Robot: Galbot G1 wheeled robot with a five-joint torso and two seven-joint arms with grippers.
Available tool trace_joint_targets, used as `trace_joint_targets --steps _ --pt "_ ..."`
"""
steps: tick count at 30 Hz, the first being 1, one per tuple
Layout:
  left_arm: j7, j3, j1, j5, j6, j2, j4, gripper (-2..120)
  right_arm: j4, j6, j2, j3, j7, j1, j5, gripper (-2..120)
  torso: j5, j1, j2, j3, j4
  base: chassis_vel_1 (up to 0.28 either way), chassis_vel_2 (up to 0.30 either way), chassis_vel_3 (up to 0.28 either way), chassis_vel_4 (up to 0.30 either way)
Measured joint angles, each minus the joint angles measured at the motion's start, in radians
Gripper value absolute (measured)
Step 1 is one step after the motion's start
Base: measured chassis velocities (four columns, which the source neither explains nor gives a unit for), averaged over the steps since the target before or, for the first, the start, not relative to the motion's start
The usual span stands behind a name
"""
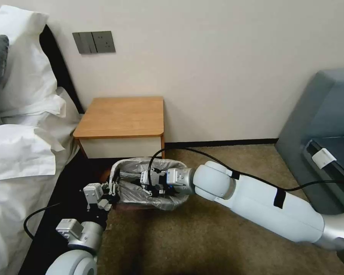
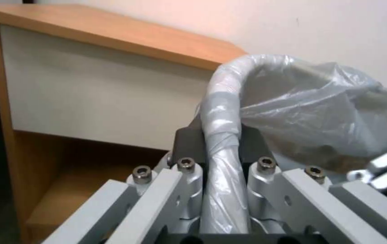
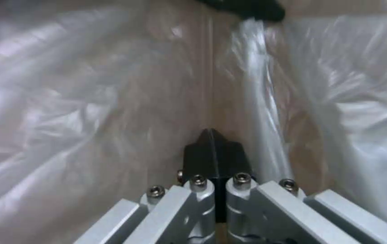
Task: Pick up the garbage bag from the table and place it over the trash can.
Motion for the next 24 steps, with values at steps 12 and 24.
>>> trace_joint_targets --steps 12,24 --pt "0.015 0.042 0.005 0.073 -0.022 -0.017 -0.004 9 -0.018 -0.074 0.015 -0.024 0.050 -0.014 -0.044 0 0.0000 0.000 0.000 0.000 0.0000 0.000 0.000 0.000 0.000" --pt "0.029 0.051 0.015 0.126 -0.047 -0.020 -0.019 9 -0.045 -0.214 0.080 -0.051 0.126 -0.029 -0.098 0 -0.0001 0.000 0.000 0.000 0.0001 0.000 0.000 0.000 0.000"
